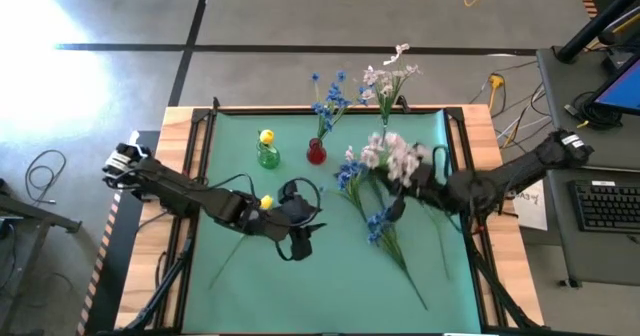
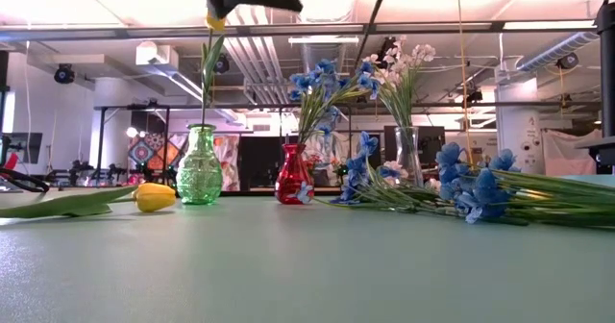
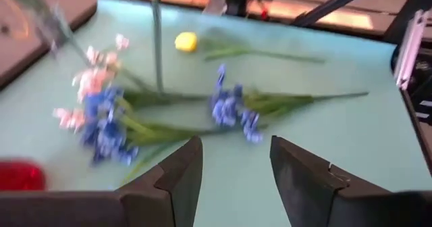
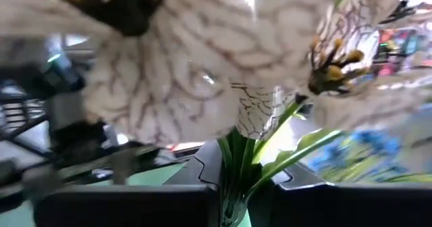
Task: Sort flowers into vase by color
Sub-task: Put the left white flower into the transparent vase
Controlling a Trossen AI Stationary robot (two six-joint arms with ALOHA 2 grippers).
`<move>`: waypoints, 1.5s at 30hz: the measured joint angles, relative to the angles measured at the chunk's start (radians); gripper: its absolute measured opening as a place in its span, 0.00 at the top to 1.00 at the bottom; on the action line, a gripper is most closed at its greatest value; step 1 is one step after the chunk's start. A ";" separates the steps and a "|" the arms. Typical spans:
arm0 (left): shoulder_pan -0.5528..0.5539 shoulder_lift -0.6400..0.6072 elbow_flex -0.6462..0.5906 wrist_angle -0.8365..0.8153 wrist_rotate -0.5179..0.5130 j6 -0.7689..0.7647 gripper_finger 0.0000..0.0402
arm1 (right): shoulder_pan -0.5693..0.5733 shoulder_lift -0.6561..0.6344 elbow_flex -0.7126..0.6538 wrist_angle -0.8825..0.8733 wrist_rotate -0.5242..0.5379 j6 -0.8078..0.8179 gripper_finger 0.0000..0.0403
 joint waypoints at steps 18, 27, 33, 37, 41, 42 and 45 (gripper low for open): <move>-0.049 -0.012 0.000 -0.289 0.002 -0.233 0.60 | -0.488 -0.076 0.187 -0.463 0.001 0.079 0.93; -0.051 -0.012 0.000 -0.323 0.000 -0.246 0.60 | -0.632 -0.067 0.187 -0.488 -0.009 0.073 0.93; -0.051 -0.012 0.000 -0.327 -0.001 -0.244 0.60 | -0.681 -0.043 0.187 -0.488 -0.010 0.071 0.93; -0.051 -0.012 0.000 -0.327 -0.019 -0.243 0.60 | -0.704 -0.018 0.186 -0.480 -0.012 0.072 0.93; -0.051 -0.012 0.000 -0.328 -0.026 -0.243 0.60 | -0.711 -0.001 0.186 -0.480 -0.014 0.097 0.93; -0.051 -0.012 0.000 -0.329 -0.026 -0.243 0.60 | -0.711 0.004 0.186 -0.480 -0.014 0.097 0.93; -0.051 -0.012 0.000 -0.332 -0.026 -0.243 0.60 | -0.711 0.017 0.186 -0.479 -0.013 0.099 0.93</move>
